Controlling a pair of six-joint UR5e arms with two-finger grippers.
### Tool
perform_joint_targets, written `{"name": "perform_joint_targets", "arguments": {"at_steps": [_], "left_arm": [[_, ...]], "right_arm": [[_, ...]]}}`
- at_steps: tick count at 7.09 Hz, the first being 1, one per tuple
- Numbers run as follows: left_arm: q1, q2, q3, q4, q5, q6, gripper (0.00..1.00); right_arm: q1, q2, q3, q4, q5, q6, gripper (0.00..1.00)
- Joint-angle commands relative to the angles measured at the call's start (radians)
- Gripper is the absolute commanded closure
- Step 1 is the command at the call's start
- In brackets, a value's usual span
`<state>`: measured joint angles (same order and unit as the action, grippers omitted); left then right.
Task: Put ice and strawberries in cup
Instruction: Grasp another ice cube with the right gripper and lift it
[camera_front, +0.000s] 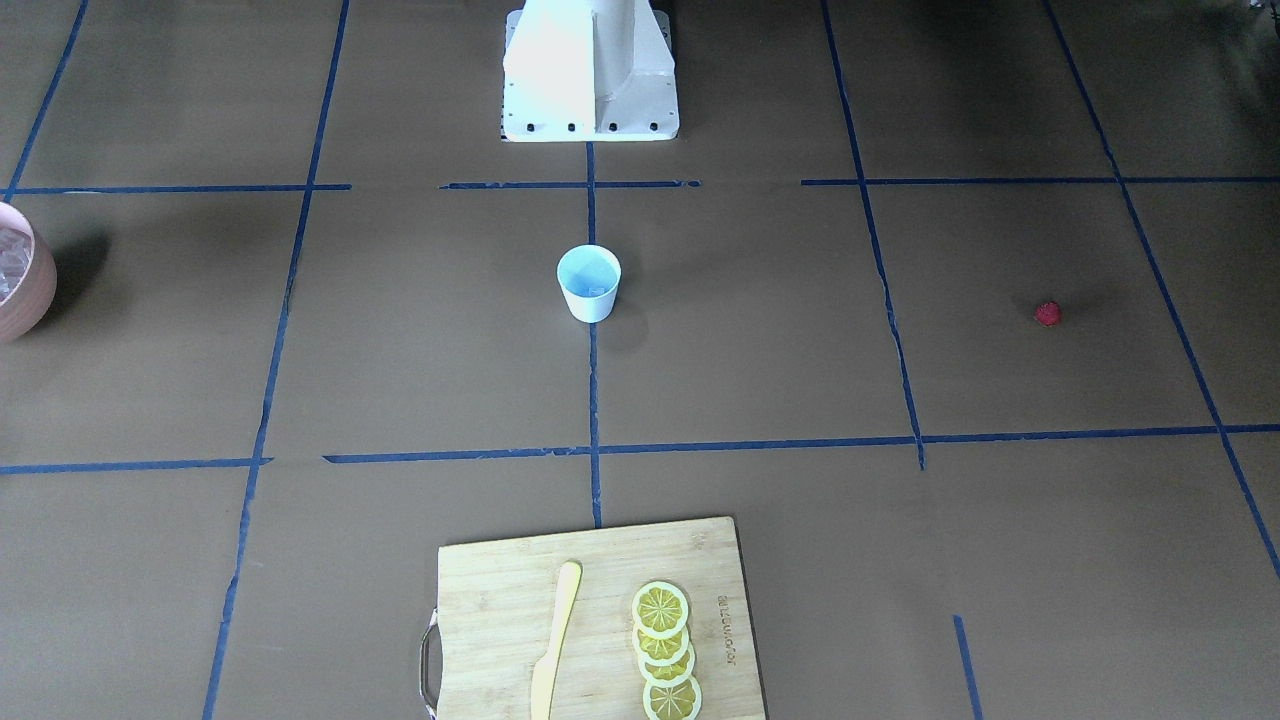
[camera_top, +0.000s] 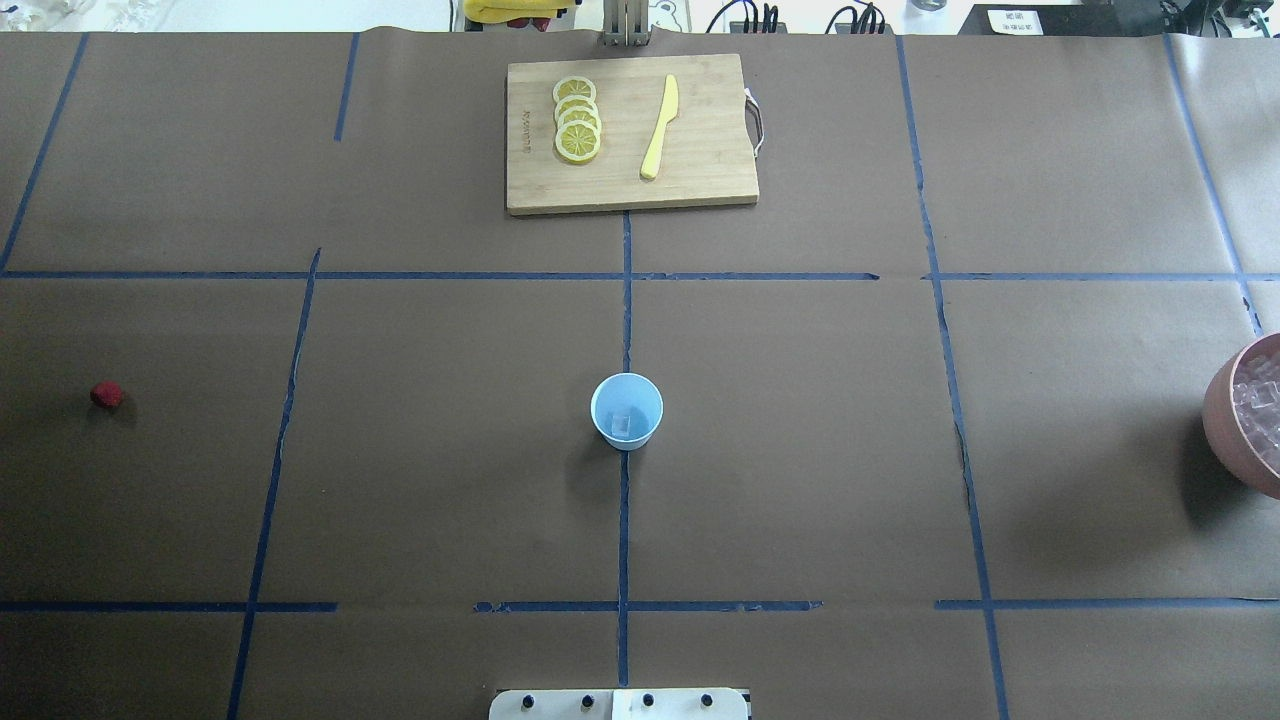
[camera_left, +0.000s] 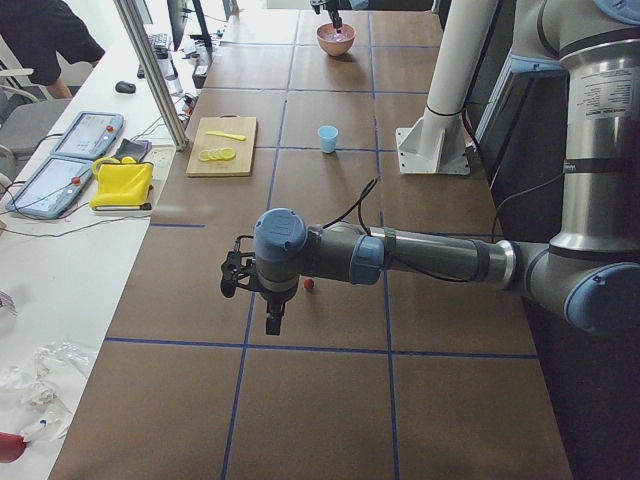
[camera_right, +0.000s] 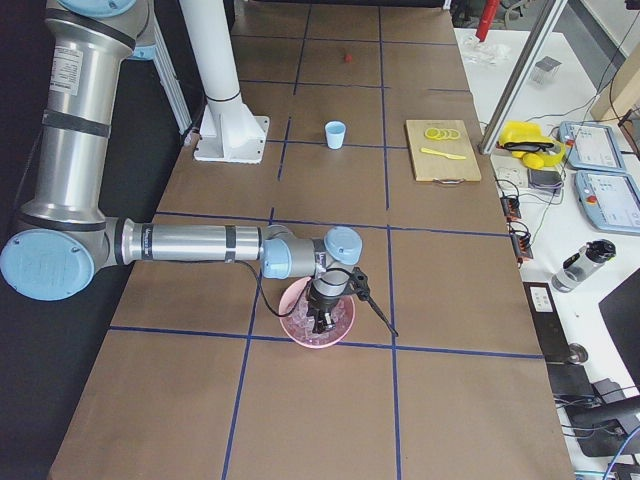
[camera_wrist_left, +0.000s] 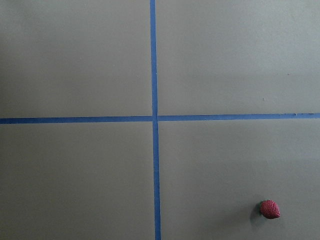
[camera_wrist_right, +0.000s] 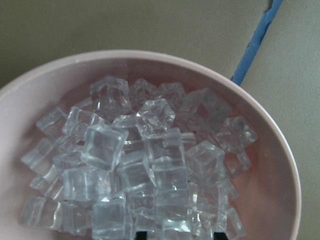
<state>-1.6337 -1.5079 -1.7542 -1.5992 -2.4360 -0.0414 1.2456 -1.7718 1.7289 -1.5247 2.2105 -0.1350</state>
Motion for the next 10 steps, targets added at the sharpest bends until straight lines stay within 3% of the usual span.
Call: {"name": "perform_joint_targets", "arguments": {"at_steps": [1,3,4,5,6,9,10], "left_arm": [[0.0,0.002,-0.001,0.001,0.0,0.0,0.0],[0.0,0.002,-0.002,0.001,0.0,0.0,0.0],[0.0,0.002,-0.002,0.001,0.0,0.0,0.0],[0.0,0.0,-0.002,0.001,-0.002,0.0,0.0],[0.0,0.002,-0.004,0.001,-0.002,0.0,0.0],[0.0,0.002,-0.008,0.002,-0.014,-0.002,0.0],[0.0,0.003,-0.01,0.002,-0.017,-0.002,0.0]], "right_arm": [[-0.002,0.0,0.0,0.0,0.0,0.002,0.46],[-0.003,0.0,0.0,0.0,0.0,0.0,0.46],[-0.003,0.0,0.0,0.0,0.0,-0.001,0.56],[-0.003,-0.001,0.001,0.0,0.0,-0.006,0.8],[-0.005,-0.003,0.001,0.0,0.0,-0.033,0.97],[-0.002,-0.012,0.024,-0.003,0.0,-0.058,1.0],[0.006,-0.027,0.096,-0.034,0.002,-0.058,1.0]]}}
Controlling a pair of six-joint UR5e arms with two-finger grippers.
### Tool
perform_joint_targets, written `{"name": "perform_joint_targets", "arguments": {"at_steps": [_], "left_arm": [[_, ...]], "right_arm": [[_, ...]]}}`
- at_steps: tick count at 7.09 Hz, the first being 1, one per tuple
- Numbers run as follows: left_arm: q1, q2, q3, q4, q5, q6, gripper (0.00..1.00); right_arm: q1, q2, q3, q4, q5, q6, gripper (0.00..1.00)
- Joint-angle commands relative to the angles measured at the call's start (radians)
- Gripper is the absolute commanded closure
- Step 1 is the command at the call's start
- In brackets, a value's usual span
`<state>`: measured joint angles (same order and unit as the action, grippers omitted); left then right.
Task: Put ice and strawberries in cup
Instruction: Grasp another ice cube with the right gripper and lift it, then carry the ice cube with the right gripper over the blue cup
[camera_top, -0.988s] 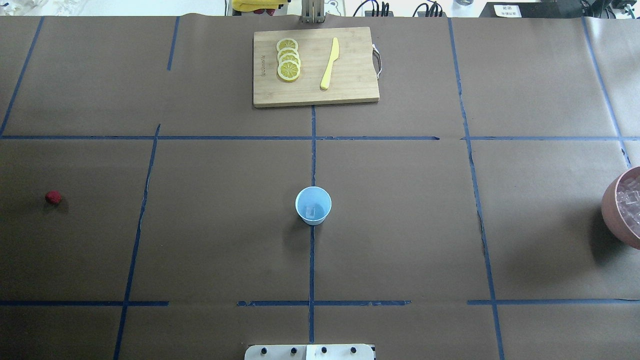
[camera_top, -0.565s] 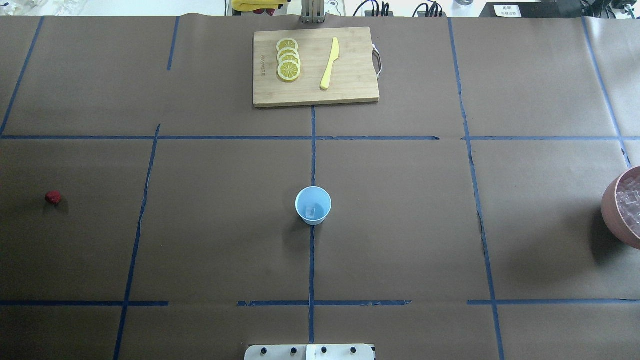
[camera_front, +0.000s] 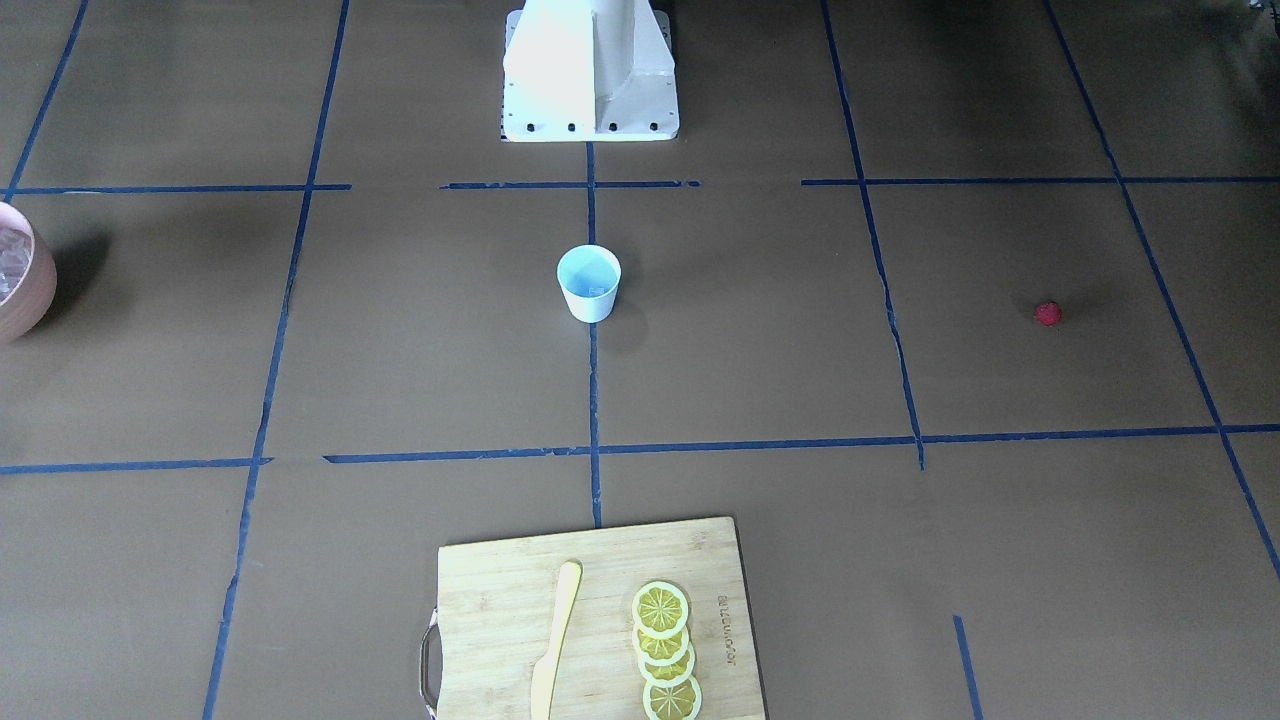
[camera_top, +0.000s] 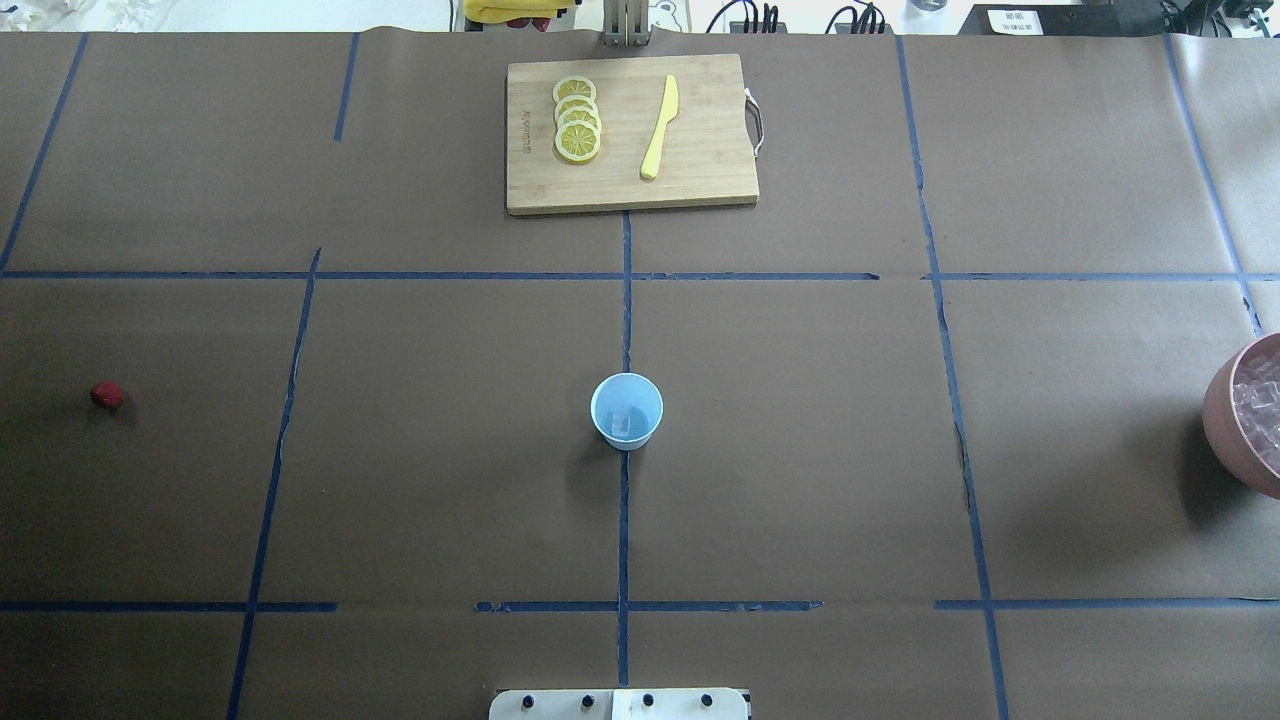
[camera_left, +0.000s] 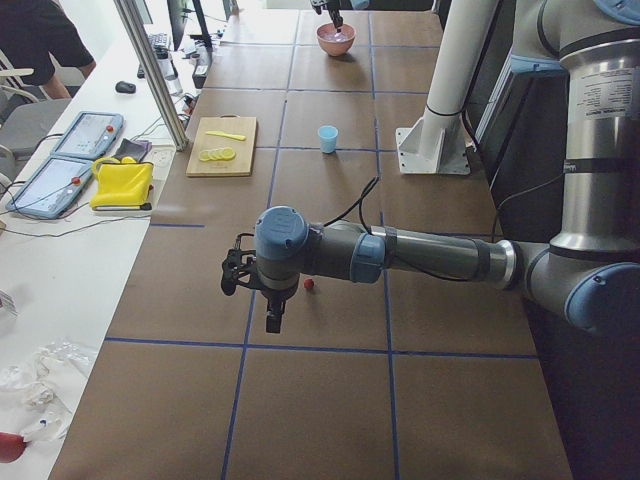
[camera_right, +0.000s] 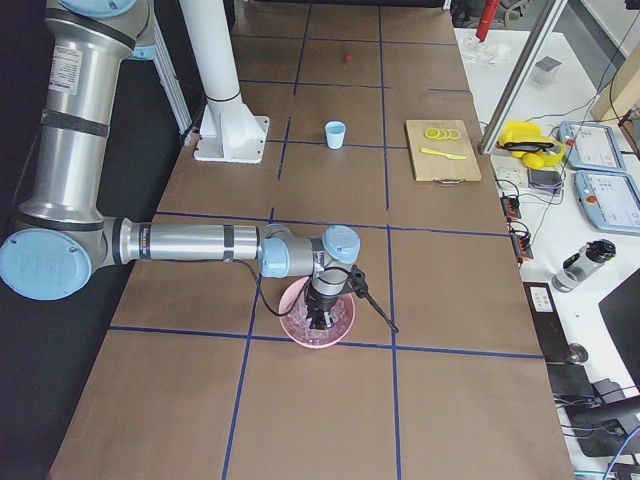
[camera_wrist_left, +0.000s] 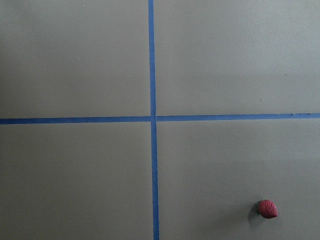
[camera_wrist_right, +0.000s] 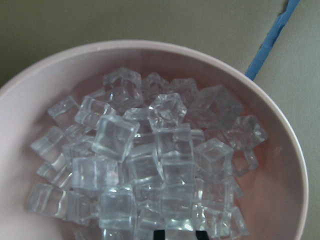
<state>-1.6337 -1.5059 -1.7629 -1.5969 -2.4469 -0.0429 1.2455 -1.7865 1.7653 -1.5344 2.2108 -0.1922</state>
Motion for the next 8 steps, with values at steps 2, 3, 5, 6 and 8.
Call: {"name": "perform_joint_targets", "arguments": {"at_steps": [2,3,5,6,8], "left_arm": [[0.0,0.013,-0.015,0.0,-0.006,0.0,0.0],[0.0,0.026,-0.027,0.0,-0.006,0.0,0.0],[0.0,0.032,-0.033,0.0,-0.006,0.0,0.0],[0.0,0.032,-0.033,0.0,-0.006,0.0,0.0],[0.0,0.032,-0.032,0.002,-0.006,0.0,0.0]], "right_arm": [[0.082,-0.01,0.257,-0.203,-0.003,-0.003,1.0],[0.103,0.022,0.288,-0.222,0.0,-0.001,1.0],[0.109,0.21,0.281,-0.335,0.053,0.037,1.0],[0.092,0.34,0.267,-0.405,0.131,0.145,1.0],[-0.109,0.555,0.243,-0.418,0.147,0.496,1.0]]}}
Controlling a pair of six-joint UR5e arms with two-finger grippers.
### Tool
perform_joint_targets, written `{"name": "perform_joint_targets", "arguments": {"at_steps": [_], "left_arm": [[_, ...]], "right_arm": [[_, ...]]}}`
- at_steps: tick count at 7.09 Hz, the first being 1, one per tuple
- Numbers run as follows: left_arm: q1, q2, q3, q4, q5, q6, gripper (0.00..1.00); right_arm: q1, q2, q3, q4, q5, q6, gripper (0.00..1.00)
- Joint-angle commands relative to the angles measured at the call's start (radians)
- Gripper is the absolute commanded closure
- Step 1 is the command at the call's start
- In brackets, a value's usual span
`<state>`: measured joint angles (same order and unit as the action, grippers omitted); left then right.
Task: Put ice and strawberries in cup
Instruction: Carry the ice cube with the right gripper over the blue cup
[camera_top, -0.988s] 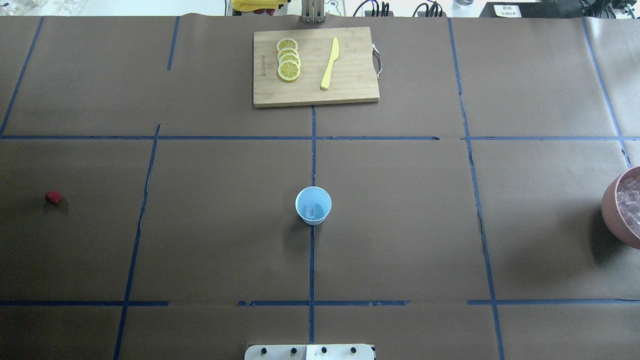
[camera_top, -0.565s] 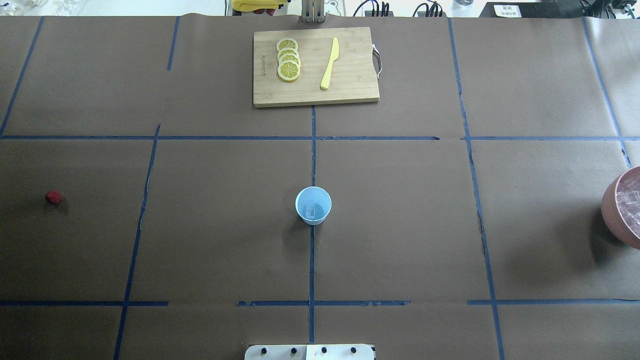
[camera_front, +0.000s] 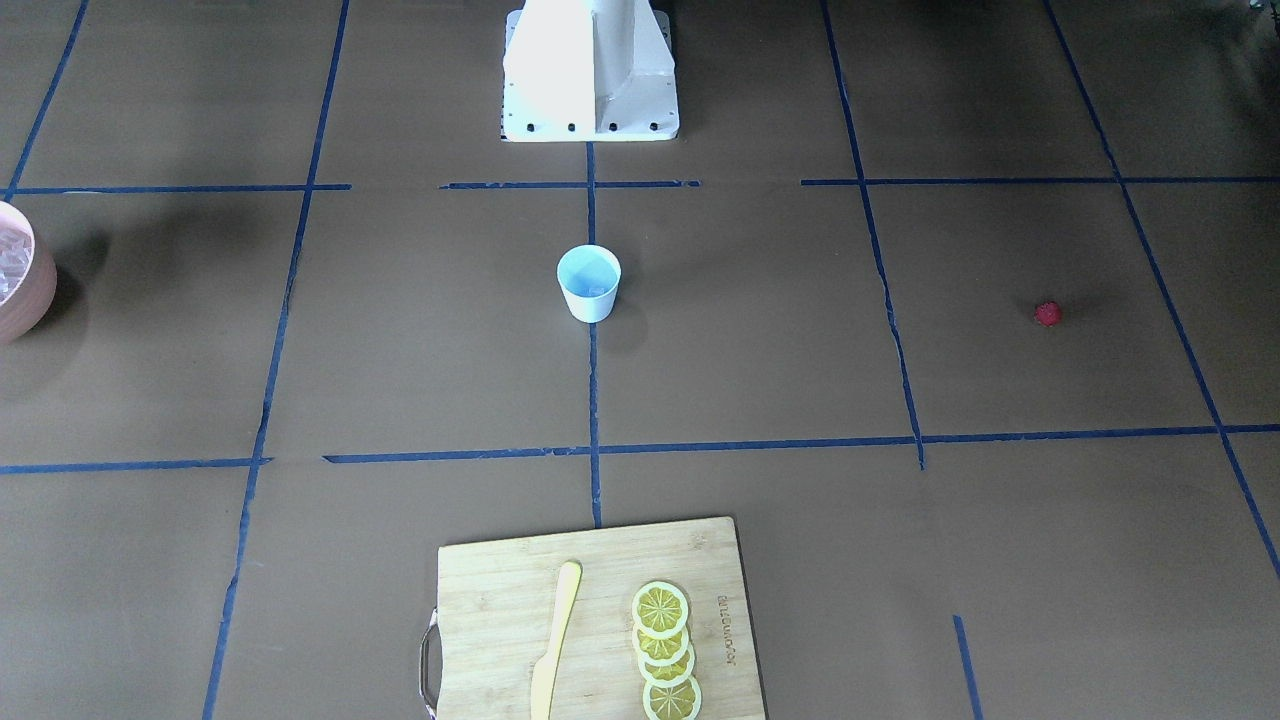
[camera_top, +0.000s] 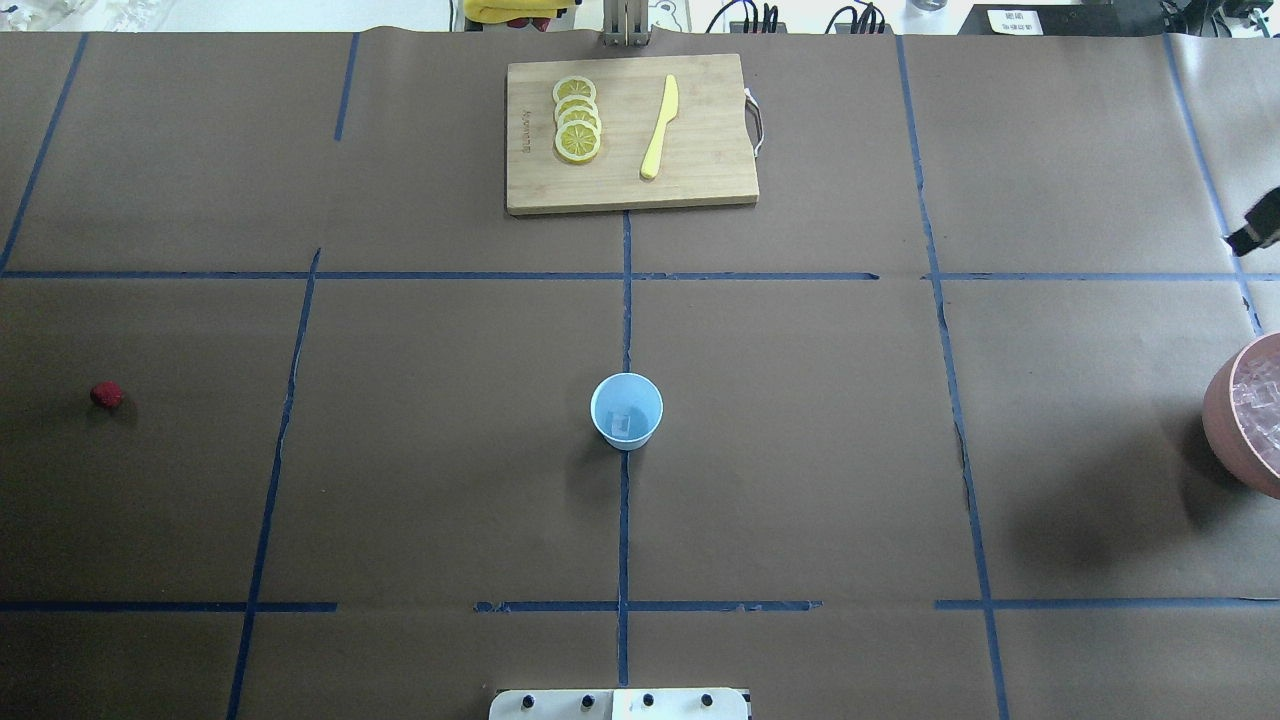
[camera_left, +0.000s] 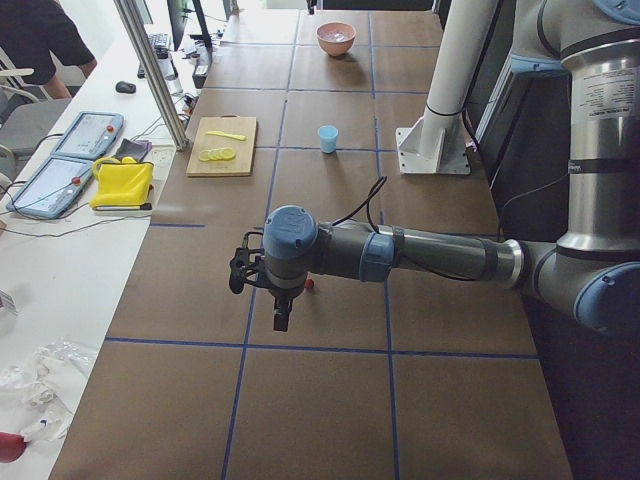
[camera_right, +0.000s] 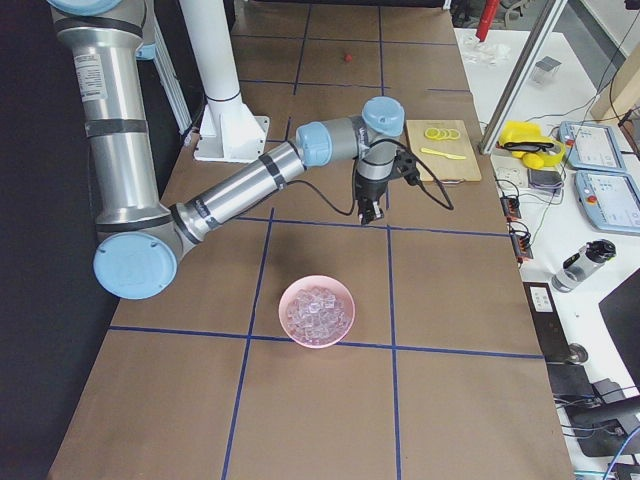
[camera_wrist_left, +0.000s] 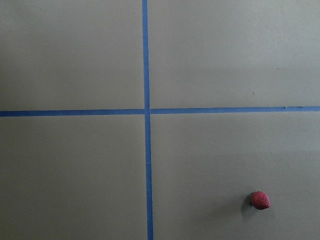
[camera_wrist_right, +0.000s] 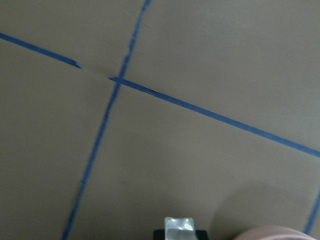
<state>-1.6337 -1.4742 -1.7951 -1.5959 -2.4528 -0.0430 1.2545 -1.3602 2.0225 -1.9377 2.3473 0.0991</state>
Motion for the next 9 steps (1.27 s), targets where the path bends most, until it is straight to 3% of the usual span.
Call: {"name": "perform_joint_targets", "arguments": {"at_steps": [1,4,5,6,7,9], "left_arm": [[0.0,0.0,0.0,0.001,0.0,0.0,0.0],[0.002,0.0,0.01,0.001,0.0,0.0,0.0],[0.002,0.0,0.013,0.001,0.0,0.0,0.0],[0.002,0.0,0.013,0.001,0.0,0.0,0.0],[0.002,0.0,0.017,0.001,0.0,0.0,0.0],[0.003,0.0,0.017,0.001,0.0,0.0,0.0]], "right_arm": [[-0.21,0.25,-0.062,-0.014,-0.027,0.39,0.99],[-0.485,0.506,-0.177,-0.004,-0.187,0.86,1.0],[-0.579,0.559,-0.227,0.026,-0.279,0.957,1.0],[-0.651,0.59,-0.322,0.163,-0.348,1.063,1.0],[-0.691,0.624,-0.376,0.204,-0.383,1.106,1.0],[-0.731,0.635,-0.393,0.201,-0.388,1.113,1.0]]}}
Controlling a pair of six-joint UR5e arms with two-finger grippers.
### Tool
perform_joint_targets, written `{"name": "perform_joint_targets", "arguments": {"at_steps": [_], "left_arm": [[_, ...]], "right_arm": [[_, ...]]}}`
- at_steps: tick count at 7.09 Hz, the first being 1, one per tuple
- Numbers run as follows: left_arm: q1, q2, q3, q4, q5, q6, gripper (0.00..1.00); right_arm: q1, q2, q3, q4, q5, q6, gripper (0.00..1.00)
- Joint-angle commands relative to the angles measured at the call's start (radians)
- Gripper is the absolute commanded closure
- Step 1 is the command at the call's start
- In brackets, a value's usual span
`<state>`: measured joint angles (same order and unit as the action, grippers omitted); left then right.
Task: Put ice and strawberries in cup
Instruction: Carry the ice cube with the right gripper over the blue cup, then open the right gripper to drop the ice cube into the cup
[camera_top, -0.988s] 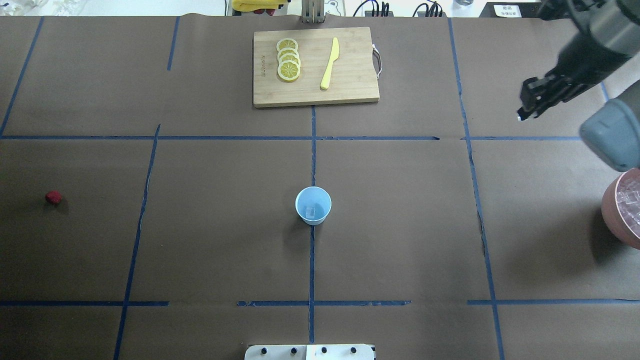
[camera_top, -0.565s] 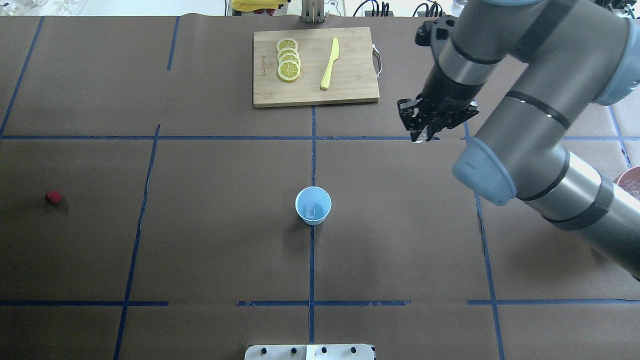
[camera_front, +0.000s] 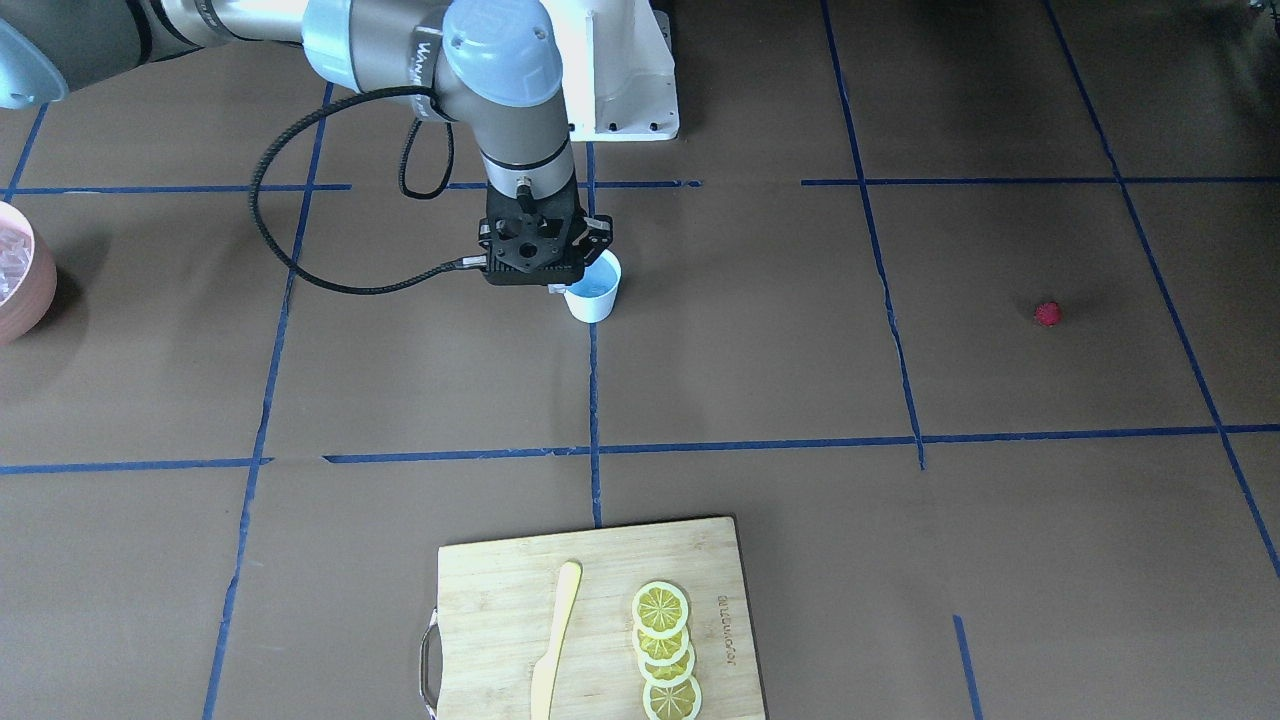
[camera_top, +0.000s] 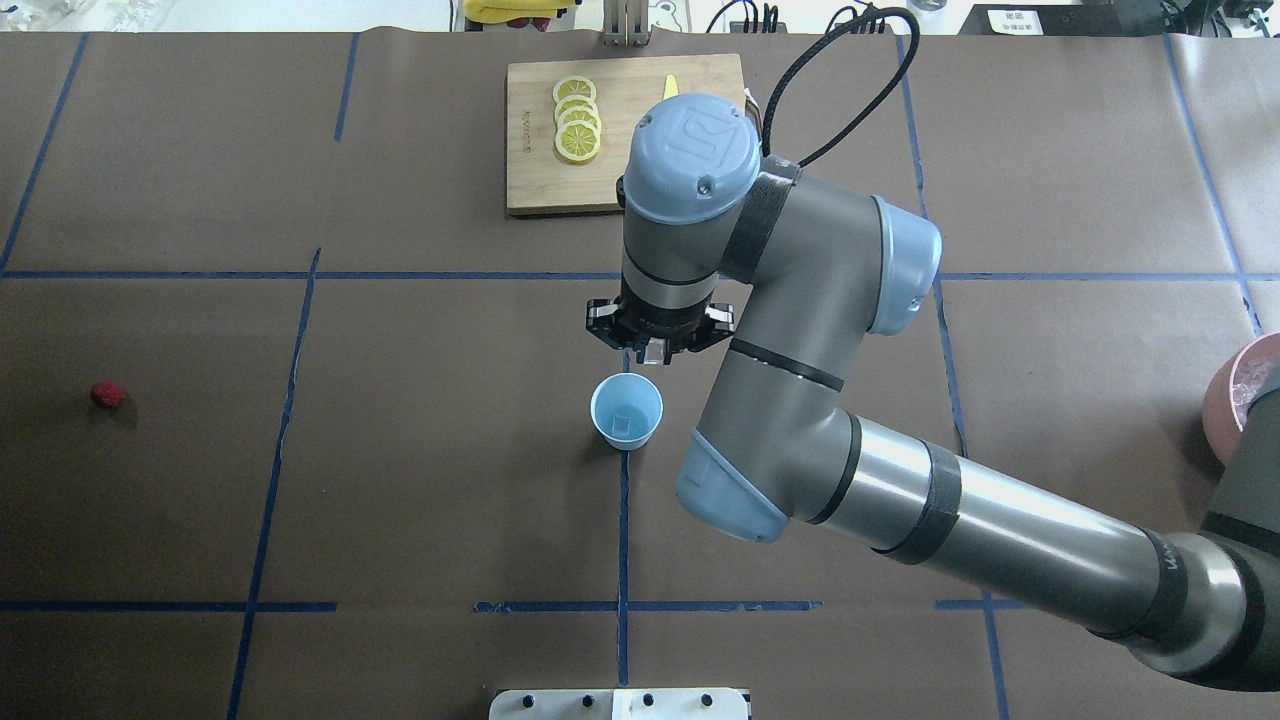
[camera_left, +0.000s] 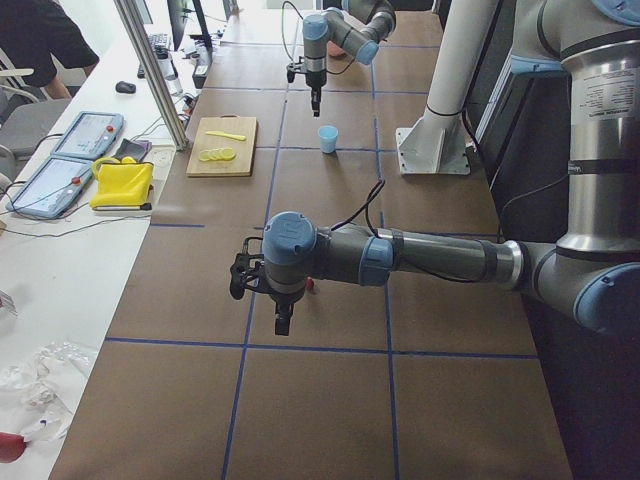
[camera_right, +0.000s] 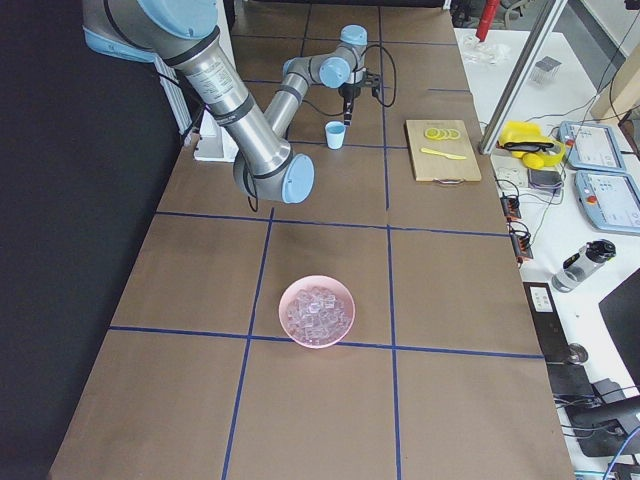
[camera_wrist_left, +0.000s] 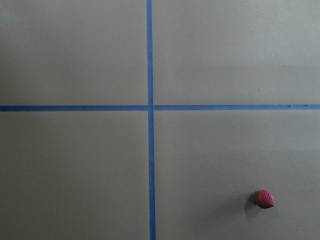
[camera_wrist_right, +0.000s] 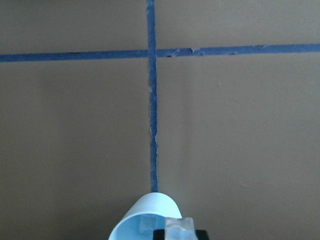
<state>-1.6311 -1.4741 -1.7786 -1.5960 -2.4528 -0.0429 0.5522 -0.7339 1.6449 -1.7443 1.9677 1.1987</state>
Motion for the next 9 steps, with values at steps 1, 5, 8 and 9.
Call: {"name": "perform_joint_targets", "arguments": {"at_steps": [1,5,8,9], "left_arm": [[-0.001,0.0,0.001,0.001,0.0,0.0,0.0],[0.0,-0.002,-0.002,-0.001,0.0,-0.014,0.0],[0.0,-0.002,-0.004,-0.002,0.0,-0.017,0.0],[0.0,-0.002,-0.008,-0.001,0.0,-0.017,0.0]], "right_arm": [[-0.04,0.008,-0.014,0.006,-0.009,0.033,0.99],[-0.069,0.011,-0.016,0.003,-0.009,0.035,0.84],[-0.069,0.008,-0.014,0.003,-0.021,0.035,0.5],[-0.069,0.008,-0.013,0.003,-0.021,0.035,0.37]]}}
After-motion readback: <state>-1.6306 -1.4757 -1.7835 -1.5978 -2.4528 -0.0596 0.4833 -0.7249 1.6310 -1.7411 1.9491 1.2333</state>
